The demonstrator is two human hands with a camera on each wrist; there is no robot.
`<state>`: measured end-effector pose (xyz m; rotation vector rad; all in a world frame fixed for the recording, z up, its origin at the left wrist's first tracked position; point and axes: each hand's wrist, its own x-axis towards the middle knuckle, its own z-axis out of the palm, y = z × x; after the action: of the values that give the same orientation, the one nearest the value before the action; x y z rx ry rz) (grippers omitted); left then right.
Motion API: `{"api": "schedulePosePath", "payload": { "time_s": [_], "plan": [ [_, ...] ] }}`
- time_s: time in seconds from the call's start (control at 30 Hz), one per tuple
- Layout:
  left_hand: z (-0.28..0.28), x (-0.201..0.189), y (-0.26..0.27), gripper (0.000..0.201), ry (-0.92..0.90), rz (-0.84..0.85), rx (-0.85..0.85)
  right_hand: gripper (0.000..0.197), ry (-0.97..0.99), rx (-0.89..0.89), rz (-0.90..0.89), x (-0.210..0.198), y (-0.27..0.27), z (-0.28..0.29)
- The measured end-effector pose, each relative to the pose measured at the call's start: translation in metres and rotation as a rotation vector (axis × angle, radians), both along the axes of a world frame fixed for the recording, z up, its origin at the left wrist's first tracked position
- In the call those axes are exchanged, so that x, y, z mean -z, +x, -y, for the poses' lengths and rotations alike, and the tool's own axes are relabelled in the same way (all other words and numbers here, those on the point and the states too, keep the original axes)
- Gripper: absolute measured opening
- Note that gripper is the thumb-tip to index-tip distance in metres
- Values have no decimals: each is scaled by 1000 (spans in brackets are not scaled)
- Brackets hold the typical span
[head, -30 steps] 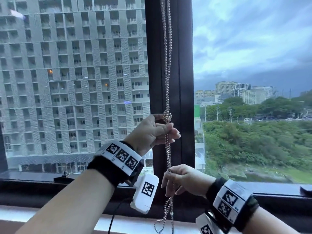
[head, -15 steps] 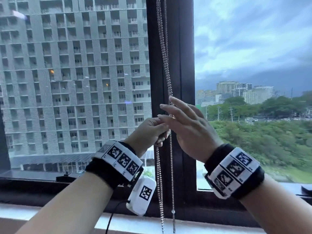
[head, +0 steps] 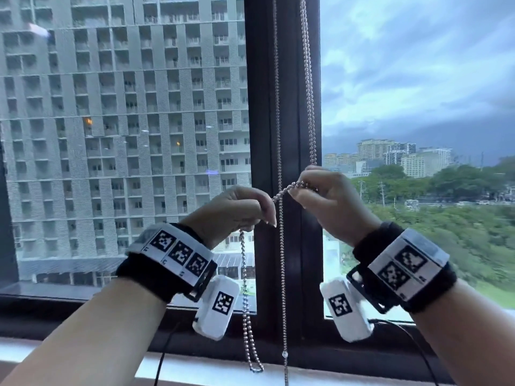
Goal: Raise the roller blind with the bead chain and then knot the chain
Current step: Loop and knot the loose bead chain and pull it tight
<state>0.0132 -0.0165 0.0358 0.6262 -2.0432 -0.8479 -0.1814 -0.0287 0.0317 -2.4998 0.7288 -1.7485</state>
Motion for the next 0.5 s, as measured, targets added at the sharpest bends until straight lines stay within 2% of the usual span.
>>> {"api": "schedulePosePath", "payload": {
  "time_s": [0.07,0.17,0.3,0.4,0.5],
  "plan": [
    [-4,-8,-9,27,-128,56,-144,30,201,-235,223,-7,2,-5],
    [-2,-17,-24,28,-270,-16,-308,23,409,-528,460,-13,2,-8],
    [-1,-20,-44,27,-313,-86,-303,24,619,-836,630,-16,4,-10],
    [0,-20,-53,20,-184,-262,-212,21,763,-950,733,-15,6,-10],
    [3,-20,-56,13,-153,-397,-201,13,795,-941,796,-12,7,-7]
  ]
}}
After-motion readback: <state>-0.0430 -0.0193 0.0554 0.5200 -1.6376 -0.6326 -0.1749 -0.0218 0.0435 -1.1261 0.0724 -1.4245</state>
